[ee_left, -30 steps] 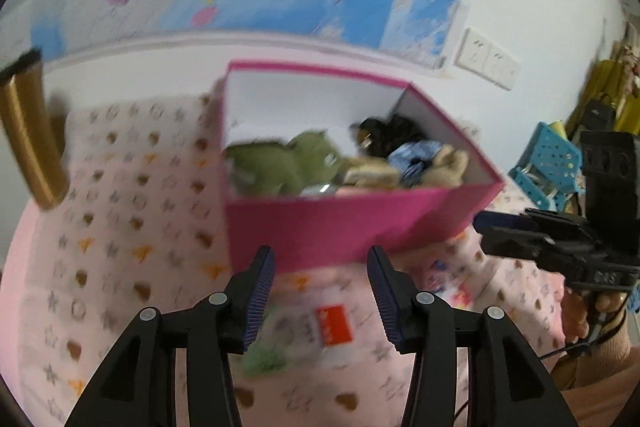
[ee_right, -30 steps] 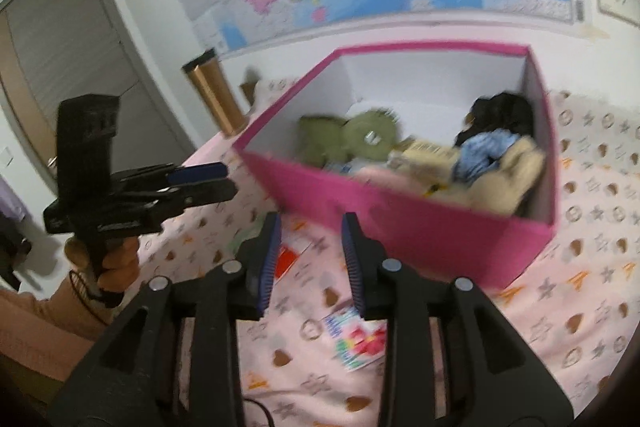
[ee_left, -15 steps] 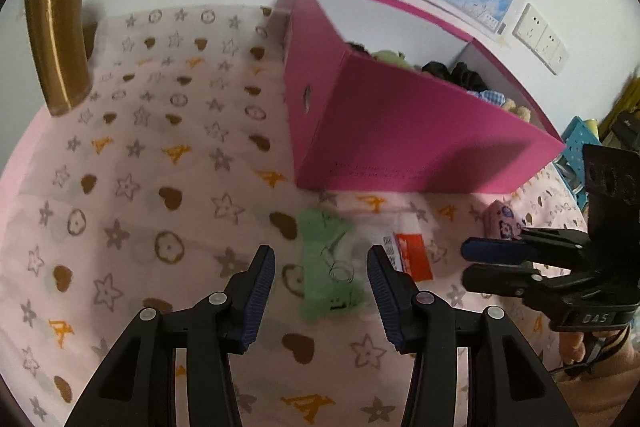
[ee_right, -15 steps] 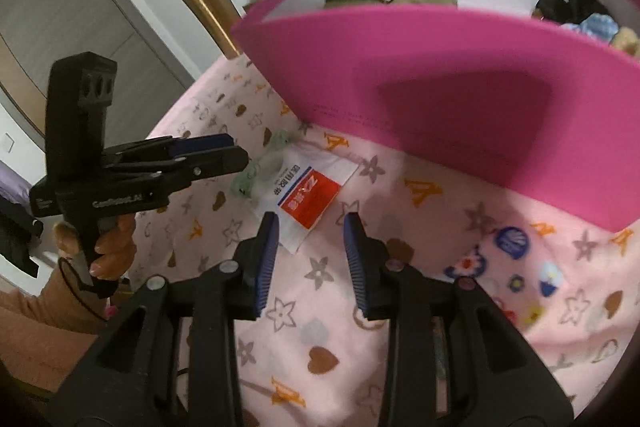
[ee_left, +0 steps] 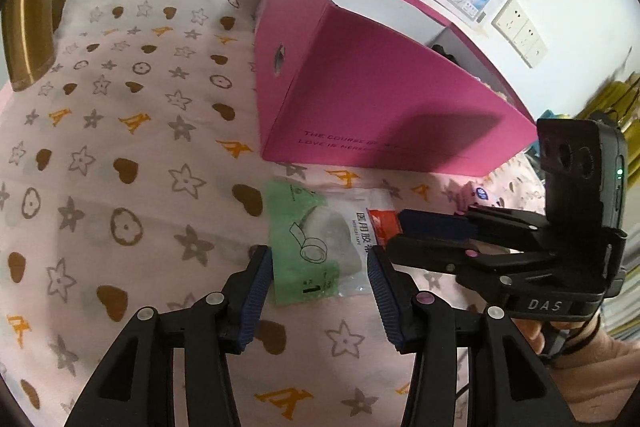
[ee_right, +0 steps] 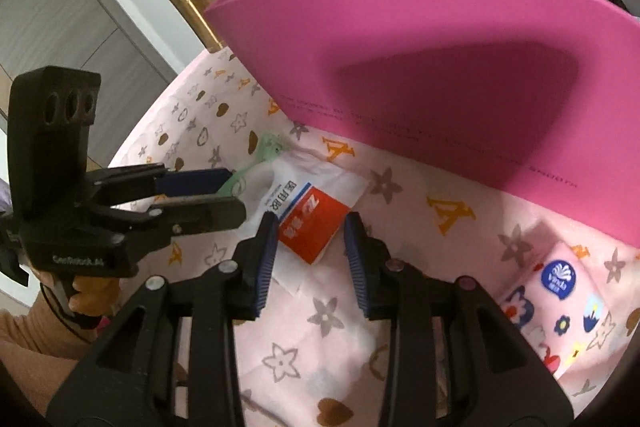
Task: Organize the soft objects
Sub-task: 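Reach the right gripper to the white-green mask packet and grasp it, then carry the mask packet into the box and open the right gripper, then reach the right gripper to the floral tissue pack and grasp it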
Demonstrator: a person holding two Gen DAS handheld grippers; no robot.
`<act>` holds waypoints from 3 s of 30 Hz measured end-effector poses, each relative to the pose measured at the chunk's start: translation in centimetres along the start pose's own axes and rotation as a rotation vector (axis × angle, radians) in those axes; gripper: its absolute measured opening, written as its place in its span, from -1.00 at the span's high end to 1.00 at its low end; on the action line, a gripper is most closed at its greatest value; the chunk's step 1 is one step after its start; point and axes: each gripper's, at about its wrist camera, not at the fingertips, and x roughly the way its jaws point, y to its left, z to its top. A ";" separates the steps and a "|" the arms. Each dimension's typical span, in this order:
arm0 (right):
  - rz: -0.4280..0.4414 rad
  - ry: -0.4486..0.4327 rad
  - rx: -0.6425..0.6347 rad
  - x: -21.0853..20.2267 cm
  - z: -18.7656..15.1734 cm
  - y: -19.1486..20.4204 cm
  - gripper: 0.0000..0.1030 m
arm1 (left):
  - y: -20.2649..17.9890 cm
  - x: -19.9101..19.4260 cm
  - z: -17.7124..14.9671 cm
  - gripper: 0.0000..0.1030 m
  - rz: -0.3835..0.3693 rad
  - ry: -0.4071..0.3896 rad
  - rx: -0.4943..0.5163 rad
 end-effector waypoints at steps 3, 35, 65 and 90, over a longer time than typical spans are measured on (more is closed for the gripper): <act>0.029 -0.016 0.025 0.1 0.1 -0.3 0.29 | 0.3 -0.1 0.0 0.04 -0.030 0.000 -0.016; 0.108 -0.120 0.039 -3.1 -1.4 -1.1 0.79 | -0.3 -0.4 -0.3 0.18 -0.127 -0.025 -0.065; -0.003 -0.259 -0.050 -7.7 9.2 -2.3 0.79 | -5.7 -3.3 11.3 0.18 0.018 -0.207 0.136; -0.040 -0.216 -0.010 -9.3 6.0 -3.4 0.42 | -7.5 -4.5 8.7 0.11 0.096 -0.268 0.179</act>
